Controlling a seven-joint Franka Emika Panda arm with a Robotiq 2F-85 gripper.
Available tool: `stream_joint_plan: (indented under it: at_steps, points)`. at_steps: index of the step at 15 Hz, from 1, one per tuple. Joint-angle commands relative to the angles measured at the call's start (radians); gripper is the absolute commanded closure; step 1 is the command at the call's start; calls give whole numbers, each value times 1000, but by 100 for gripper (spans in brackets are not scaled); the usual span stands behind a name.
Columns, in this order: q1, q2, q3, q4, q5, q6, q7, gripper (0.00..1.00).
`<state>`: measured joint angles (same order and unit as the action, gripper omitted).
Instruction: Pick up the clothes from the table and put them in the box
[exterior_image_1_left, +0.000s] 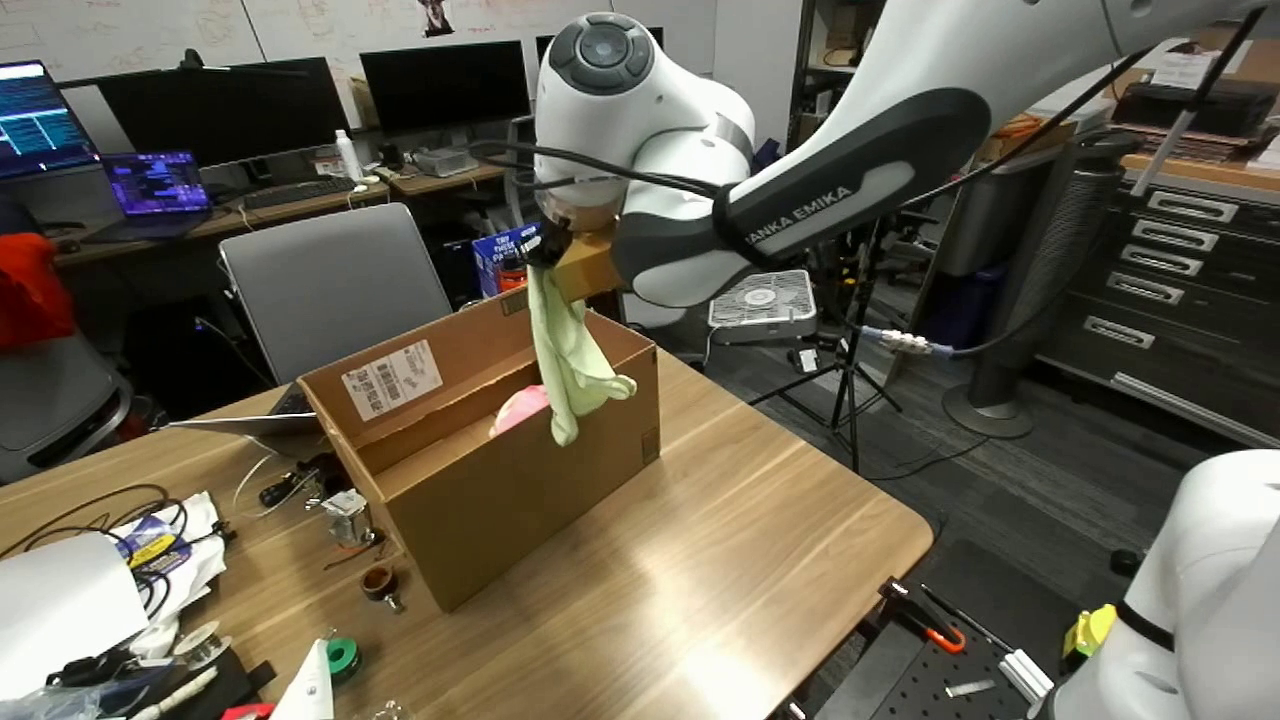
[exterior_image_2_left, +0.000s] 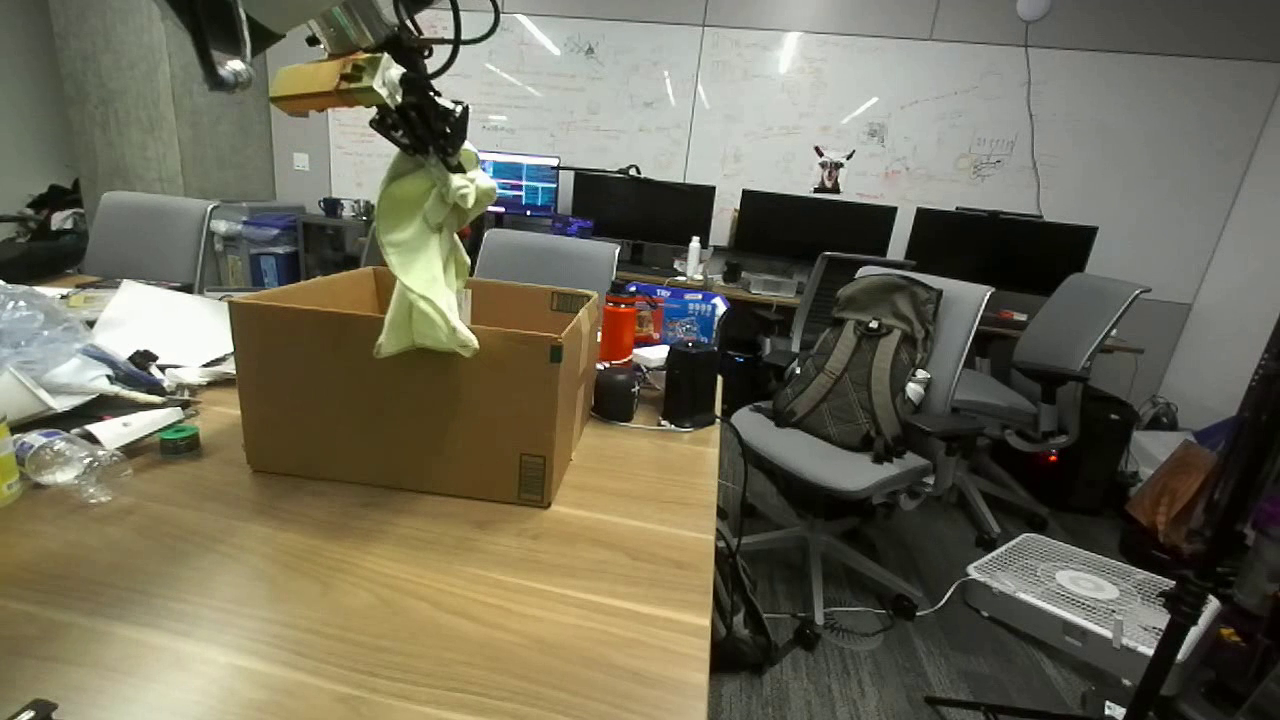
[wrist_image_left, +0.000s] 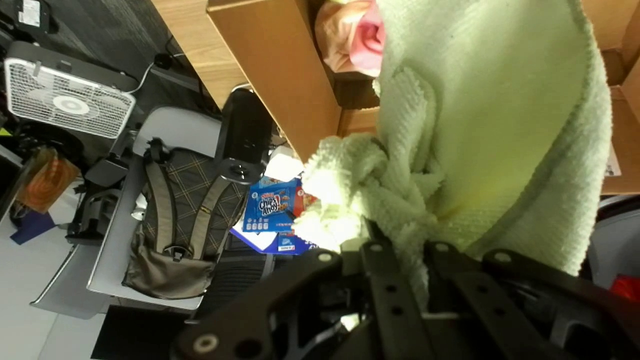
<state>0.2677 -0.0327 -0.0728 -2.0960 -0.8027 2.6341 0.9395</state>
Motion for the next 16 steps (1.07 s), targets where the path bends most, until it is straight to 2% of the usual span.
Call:
stream_joint_plan:
  at_steps: [1,5,8,15,16]
  points:
    - [-68,6,97,104,56,-51,-43,91]
    - [-88,57,154,239,60,-138,-43,91]
    - [-88,112,172,338,81,-218,-79,92]
    - [-71,280,160,574,181,-454,-241,92]
    - [-67,300,155,597,184,-474,-253,90]
